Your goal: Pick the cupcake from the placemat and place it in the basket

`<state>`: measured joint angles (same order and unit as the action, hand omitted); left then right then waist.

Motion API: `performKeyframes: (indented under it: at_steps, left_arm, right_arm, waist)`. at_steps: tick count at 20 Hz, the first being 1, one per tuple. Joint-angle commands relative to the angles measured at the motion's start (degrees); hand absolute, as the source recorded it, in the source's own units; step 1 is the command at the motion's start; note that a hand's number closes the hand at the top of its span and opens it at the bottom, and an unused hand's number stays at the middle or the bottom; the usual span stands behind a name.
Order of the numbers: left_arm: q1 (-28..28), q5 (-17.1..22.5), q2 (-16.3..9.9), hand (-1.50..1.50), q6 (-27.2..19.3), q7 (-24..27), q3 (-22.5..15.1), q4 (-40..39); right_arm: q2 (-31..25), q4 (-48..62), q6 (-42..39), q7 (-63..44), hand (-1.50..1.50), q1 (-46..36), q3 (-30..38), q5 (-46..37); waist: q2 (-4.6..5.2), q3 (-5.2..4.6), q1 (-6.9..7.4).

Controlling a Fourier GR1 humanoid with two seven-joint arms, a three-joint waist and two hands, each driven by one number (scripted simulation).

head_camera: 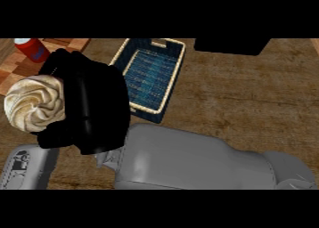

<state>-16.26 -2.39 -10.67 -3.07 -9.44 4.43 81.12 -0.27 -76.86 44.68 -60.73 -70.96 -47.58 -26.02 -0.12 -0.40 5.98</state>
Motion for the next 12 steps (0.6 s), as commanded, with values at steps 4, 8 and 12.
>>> performKeyframes:
  at_steps: [4, 8, 12]
  left_arm:
    - [-2.61, -0.93, 0.57, 0.00, -0.75, -1.66, -0.95, 0.24]
    - [-0.94, -0.71, 0.89, 0.00, -0.40, 1.43, -0.63, -1.12]
    - [-1.63, -0.12, 0.32, 0.00, 0.35, 1.33, -0.18, -1.04]
  right_arm:
    - [0.26, 15.98, 0.15, -6.65, 1.50, -15.57, 1.69, 7.30]
    - [0.26, 22.59, -0.96, -6.79, 1.50, -20.82, 0.25, 12.10]
    - [0.26, 27.30, 1.60, -3.03, 1.50, -19.08, -1.65, 17.29]
  waist:
    - [0.71, 0.06, 0.30]
    - [1.05, -0.07, 1.07]
    - [1.51, 0.00, 1.53]
